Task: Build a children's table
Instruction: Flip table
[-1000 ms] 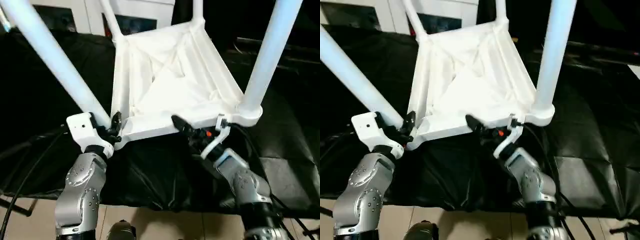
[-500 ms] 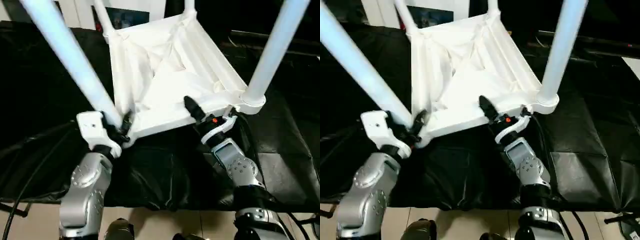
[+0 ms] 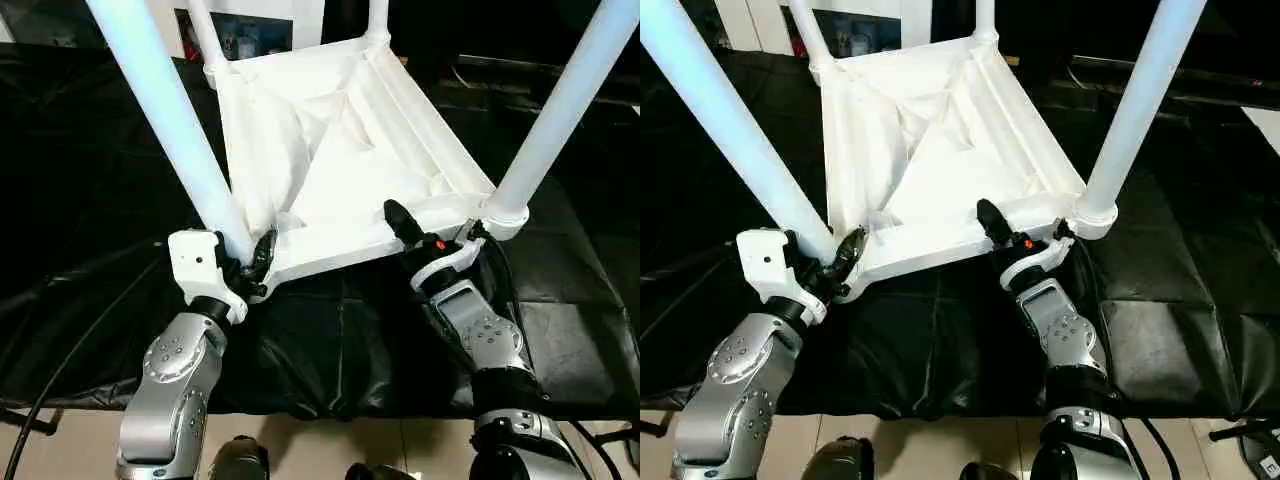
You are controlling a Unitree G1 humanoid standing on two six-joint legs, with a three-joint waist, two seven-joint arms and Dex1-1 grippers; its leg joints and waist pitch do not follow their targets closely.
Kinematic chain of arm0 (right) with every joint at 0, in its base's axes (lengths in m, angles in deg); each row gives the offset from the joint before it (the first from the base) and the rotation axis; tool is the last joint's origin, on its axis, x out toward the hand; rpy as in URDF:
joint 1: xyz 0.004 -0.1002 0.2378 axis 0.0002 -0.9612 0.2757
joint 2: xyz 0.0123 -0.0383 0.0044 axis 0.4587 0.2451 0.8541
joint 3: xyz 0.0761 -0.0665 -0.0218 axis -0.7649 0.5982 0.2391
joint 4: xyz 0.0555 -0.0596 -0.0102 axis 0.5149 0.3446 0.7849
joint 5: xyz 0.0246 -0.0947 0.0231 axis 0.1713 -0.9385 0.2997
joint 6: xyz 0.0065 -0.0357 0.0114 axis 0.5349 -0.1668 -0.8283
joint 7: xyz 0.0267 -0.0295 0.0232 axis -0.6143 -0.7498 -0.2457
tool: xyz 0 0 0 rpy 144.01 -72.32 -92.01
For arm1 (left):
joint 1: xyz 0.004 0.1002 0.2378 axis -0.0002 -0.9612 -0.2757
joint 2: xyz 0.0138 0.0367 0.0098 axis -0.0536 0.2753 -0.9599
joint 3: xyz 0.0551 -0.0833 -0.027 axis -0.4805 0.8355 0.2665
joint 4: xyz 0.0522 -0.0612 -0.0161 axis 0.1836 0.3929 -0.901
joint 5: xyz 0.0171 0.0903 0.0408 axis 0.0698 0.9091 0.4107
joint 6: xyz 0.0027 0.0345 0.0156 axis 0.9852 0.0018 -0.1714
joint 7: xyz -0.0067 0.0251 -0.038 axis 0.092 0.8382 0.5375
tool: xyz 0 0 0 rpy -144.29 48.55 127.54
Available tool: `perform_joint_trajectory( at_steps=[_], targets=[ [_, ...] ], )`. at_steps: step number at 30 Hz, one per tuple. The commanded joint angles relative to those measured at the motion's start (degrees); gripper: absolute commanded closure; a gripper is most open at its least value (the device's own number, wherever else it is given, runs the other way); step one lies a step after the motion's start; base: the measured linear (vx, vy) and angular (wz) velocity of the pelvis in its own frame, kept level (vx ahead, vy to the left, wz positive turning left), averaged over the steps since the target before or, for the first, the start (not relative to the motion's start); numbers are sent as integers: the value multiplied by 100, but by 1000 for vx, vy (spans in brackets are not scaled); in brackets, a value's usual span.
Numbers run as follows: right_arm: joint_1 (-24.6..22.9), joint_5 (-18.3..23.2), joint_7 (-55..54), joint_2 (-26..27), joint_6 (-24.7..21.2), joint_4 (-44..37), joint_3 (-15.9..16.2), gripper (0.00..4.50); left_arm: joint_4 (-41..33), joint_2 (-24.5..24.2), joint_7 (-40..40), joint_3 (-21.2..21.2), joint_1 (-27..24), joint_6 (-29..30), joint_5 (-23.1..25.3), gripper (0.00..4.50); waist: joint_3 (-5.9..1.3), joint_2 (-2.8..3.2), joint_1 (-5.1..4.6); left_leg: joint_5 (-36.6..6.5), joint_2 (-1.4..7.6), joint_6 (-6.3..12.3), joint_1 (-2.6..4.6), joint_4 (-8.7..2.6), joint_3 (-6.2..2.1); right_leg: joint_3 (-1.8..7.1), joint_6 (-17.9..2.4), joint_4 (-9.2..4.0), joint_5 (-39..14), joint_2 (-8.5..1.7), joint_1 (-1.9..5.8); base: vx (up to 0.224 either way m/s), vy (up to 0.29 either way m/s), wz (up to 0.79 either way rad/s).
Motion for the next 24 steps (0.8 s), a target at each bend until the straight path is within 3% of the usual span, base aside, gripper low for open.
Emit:
perform_joint_trajectory(
  at_steps=[1,4,6,10,14,18,20,24],
  targets=[
    [106,-132,-142,-74,99,-242,7,221,85,81,242,-232,2,22,-236,223,-457,50,-12,786,424,781,190,-314,-141,246,-1668,-204,1408,-428,261,0,0,0],
    [116,-36,-409,-149,144,-573,-151,231,101,-119,552,-145,-48,57,-379,155,-458,67,-7,524,436,732,194,-338,-137,245,-1680,-220,1068,-443,254,0,0,0],
    [115,-6,-579,-225,165,-800,-255,233,-10,-370,764,-106,-221,42,-367,154,-464,51,-5,406,435,618,200,-355,-131,242,-1654,-221,904,-434,250,0,0,0],
    [124,-3,-722,-285,198,-942,-328,237,-97,-553,856,-1,-386,65,-381,115,-466,61,-4,382,430,582,198,-354,-123,248,-1579,-220,953,-422,244,0,0,0],
    [98,36,-931,-431,285,-1345,-486,241,-301,-1219,1219,86,-918,66,-180,83,-471,34,4,259,427,543,205,-372,-120,241,-1479,-233,769,-421,241,0,0,0],
    [10,-22,-1123,-545,303,-1683,-534,244,-616,-1512,1509,67,-1187,221,-290,58,-468,99,43,182,428,386,257,-379,-99,243,-1313,-233,664,-365,181,0,0,0],
    [-29,-170,-1143,-655,330,-1777,-480,244,-696,-1609,1590,32,-1241,175,-276,51,-470,105,84,-28,424,238,266,-394,-84,245,-1257,-253,535,-363,170,0,0,0],
    [-135,-717,-1172,-969,369,-2017,-148,244,-834,-1713,1637,-59,-1178,-28,-173,51,-474,71,67,-287,409,43,204,-433,-92,257,-1101,-271,360,-394,225,0,0,0]
  ],
)
